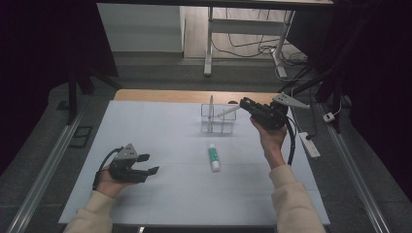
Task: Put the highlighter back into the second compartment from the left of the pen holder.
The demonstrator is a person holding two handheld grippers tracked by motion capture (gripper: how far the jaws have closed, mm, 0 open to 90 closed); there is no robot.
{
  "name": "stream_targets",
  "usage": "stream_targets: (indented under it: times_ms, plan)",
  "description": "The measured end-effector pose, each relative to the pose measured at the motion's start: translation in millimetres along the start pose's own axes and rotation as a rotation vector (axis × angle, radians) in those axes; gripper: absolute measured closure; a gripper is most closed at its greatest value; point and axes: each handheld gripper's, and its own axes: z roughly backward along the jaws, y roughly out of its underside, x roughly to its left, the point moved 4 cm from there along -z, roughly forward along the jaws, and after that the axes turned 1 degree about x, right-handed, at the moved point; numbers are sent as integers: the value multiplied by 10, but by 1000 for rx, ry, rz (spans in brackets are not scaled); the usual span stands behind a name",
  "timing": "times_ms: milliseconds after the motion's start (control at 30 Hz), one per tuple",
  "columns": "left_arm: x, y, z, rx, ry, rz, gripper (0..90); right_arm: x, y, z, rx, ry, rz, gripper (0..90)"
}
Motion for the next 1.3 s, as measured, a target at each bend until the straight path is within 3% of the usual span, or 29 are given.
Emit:
stream_targets:
  times_ms: [267, 500, 1100, 1200, 1300]
  plan:
    - [0, 2, -12, 5, 3, -4, 356, -110, -20, -108, 17, 31, -9, 774]
    - [-4, 4, -20, 11, 4, -7, 356, -122, -41, -192, 35, 38, -4, 774]
    - [-6, 10, -41, 23, 6, -13, 354, -229, 33, -548, 128, 90, 10, 766]
    - [-2, 14, -41, 24, 5, -14, 353, -255, 78, -625, 146, 93, 1, 612]
    - [3, 15, -40, 22, 5, -12, 354, -240, 108, -648, 156, 115, 25, 525]
